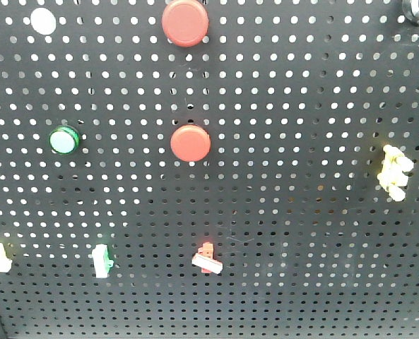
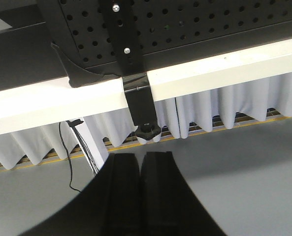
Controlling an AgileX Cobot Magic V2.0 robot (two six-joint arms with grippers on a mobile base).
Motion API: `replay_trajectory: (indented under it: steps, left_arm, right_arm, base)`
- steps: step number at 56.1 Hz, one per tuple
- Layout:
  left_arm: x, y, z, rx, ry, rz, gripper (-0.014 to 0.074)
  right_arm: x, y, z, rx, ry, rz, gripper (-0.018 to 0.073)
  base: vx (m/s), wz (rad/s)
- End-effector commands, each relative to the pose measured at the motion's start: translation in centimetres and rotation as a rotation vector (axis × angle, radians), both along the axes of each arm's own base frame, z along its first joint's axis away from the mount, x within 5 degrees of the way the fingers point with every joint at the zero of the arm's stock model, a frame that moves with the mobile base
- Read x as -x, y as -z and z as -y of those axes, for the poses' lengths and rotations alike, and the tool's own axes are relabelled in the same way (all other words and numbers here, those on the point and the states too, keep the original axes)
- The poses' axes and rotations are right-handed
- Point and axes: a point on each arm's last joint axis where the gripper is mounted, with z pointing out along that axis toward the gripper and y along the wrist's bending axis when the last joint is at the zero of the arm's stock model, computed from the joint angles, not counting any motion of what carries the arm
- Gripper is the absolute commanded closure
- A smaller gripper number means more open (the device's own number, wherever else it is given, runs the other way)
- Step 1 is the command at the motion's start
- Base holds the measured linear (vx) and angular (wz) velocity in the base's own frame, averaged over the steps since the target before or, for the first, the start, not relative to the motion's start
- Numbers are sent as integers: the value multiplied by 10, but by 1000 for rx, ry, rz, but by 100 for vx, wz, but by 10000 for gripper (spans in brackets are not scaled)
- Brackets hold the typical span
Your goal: Rotate knob clockwise with right arm
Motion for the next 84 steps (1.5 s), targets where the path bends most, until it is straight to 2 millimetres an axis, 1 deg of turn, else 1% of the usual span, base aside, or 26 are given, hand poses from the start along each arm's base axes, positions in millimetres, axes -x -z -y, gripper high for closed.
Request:
replay_trajectory:
  steps: [1,3,8,14,18,19,20,25,26,28,29,30,31,36,40,43,50,59,65,84]
  left_arm:
    - [-2,-5,1,17,9,78,603]
    - [-2,-5,1,17,9,78,603]
    - [-2,-5,1,17,9,78,603]
    - [-2,-5,1,17,9,78,603]
    - [-2,-5,1,17,9,78,603]
    - [-2,-5,1,17,9,78,603]
    - [-2,-5,1,17,9,78,603]
    - [-2,-5,1,17,9,78,603]
    - [-2,-5,1,17,9,78,603]
    - [-2,-5,1,17,9,78,603]
    - [-2,-5,1,17,9,78,603]
    - [-2,-5,1,17,9,78,603]
    - [-2,-5,1,17,9,78,603]
    - [-2,-5,1,17,9,78,603]
    - [-2,-5,1,17,9,78,603]
    - [-2,-5,1,17,9,78,603]
    - [-2,-5,1,17,9,78,603]
    - [-2,-5,1,17,9,78,603]
    - [-2,-5,1,17,10,79,603]
    - [-2,-4,1,17,10,78,603]
  right_arm:
    - [1,-13,-2,17,-15,91,568]
    - [1,-13,-2,5,-21,88,568]
    - [0,-10,-7,-108,-76,51,568]
    - [-6,8,-14,-167,-122,-25,568]
    - [-16,33,-19,-176,-134,-113,568]
    - [-21,44,-22,-175,-136,-149,568]
    - [-21,47,-22,-175,-136,-155,568]
    - [-31,91,-28,-187,-157,-240,568]
    - [-31,93,-29,-190,-163,-232,568]
    - [-34,109,-32,-200,-178,-237,568]
    - [-36,121,-33,-206,-186,-245,568]
    - [-36,123,-34,-211,-193,-228,568]
    - [-37,134,-35,-214,-201,-228,568]
    - [-37,165,-37,-230,-227,-186,568]
    - [-36,181,-35,-271,-210,-141,568]
    - [-34,191,-31,-311,-165,-115,568]
    - [-30,203,-21,-323,-49,-61,568]
    - [-22,217,-17,-272,0,26,568]
    - [-18,214,-16,-271,-3,88,568]
    - [-18,214,-16,-271,-4,85,568]
  base:
    - [0,0]
    - [0,0]
    - [0,0]
    - [0,0]
    - [0,0]
    - [0,0]
    - [0,0]
    - [0,0]
    - [0,0]
    - [0,0]
    - [0,0]
    - [0,0]
    - [0,0]
    - [0,0]
    - [0,0]
    - [0,0]
    - [0,0]
    - [0,0]
    - [0,0]
    - [0,0]
